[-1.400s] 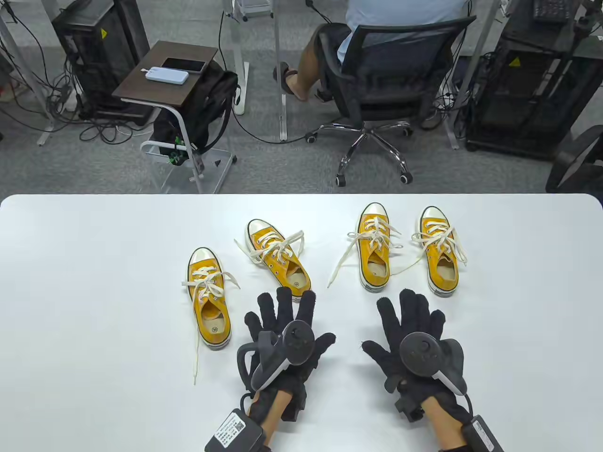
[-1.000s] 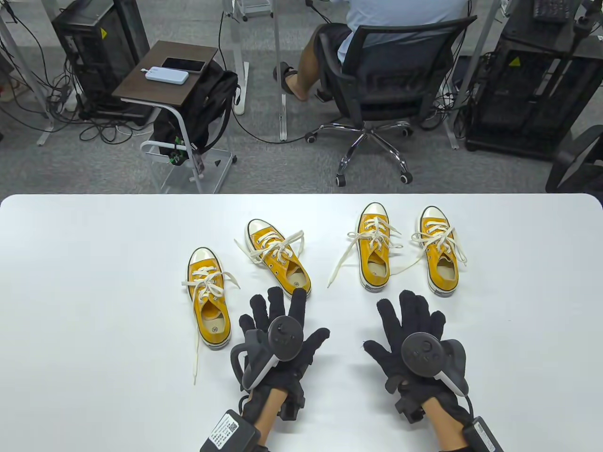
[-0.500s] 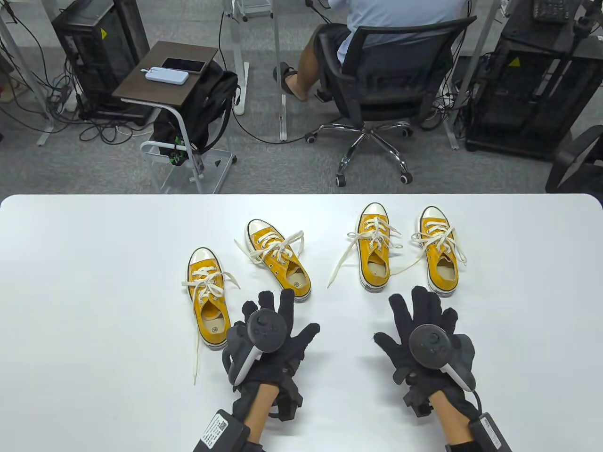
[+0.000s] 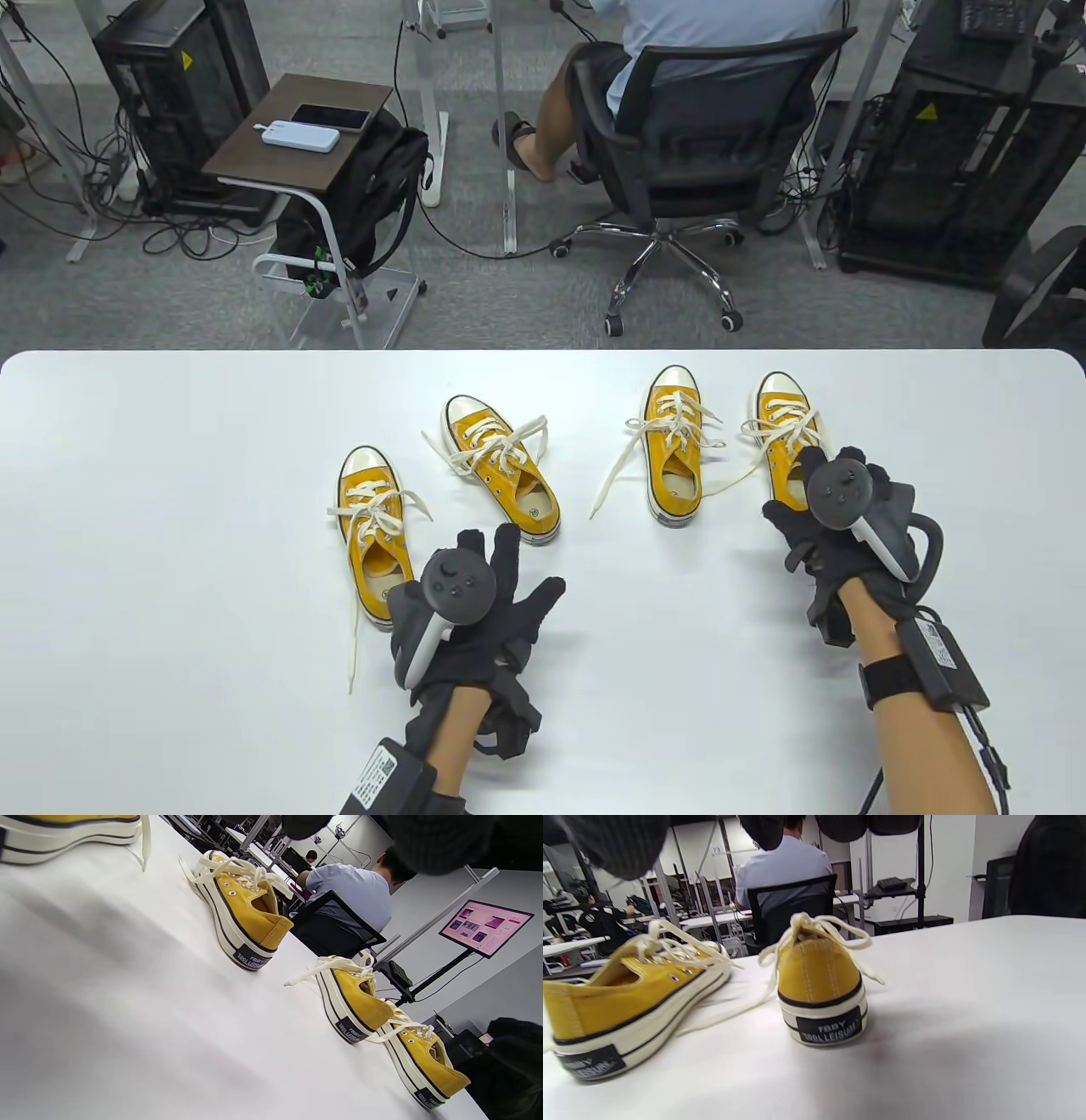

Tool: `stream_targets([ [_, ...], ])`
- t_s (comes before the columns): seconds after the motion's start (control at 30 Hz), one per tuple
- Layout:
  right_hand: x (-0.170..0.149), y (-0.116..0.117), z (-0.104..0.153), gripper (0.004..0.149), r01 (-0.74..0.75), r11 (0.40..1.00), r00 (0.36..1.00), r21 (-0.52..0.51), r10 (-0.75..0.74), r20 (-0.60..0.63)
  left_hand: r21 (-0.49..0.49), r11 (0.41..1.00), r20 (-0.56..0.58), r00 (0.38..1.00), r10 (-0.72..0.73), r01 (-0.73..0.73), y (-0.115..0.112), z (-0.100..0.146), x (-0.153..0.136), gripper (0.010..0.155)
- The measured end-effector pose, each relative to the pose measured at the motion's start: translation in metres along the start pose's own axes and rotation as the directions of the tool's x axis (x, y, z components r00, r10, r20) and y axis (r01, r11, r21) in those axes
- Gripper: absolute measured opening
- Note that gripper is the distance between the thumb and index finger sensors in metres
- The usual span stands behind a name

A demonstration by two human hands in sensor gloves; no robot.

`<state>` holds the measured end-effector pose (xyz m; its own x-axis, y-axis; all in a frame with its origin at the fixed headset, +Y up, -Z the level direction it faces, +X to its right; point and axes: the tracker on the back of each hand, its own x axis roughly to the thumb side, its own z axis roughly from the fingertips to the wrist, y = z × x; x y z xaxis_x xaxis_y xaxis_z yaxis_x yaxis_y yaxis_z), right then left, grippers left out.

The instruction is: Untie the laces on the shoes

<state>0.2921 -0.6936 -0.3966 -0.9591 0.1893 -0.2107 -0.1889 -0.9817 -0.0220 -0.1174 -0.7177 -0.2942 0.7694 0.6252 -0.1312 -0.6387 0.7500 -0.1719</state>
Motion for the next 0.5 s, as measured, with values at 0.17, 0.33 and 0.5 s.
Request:
stream_targets([
  [0.17, -0.004, 0.025, -0.021, 0.081, -0.157, 0.985, 0.986, 0.070, 0.160, -0.050, -0.005, 1.000, -0.010, 1.000, 0.012, -0.012, 0.001, 0.001, -0.001, 0.087],
  [0.33, -0.011, 0.045, -0.036, 0.072, -0.240, 0.962, 0.963, 0.129, 0.253, -0.090, 0.003, 1.000, -0.008, 1.000, 0.009, -0.009, 0.002, 0.000, -0.001, 0.087],
  [0.5, -0.019, 0.053, -0.040, 0.044, -0.148, 0.985, 0.982, 0.086, 0.156, -0.103, 0.004, 1.000, -0.007, 1.000, 0.011, -0.011, 0.003, -0.001, -0.001, 0.087],
])
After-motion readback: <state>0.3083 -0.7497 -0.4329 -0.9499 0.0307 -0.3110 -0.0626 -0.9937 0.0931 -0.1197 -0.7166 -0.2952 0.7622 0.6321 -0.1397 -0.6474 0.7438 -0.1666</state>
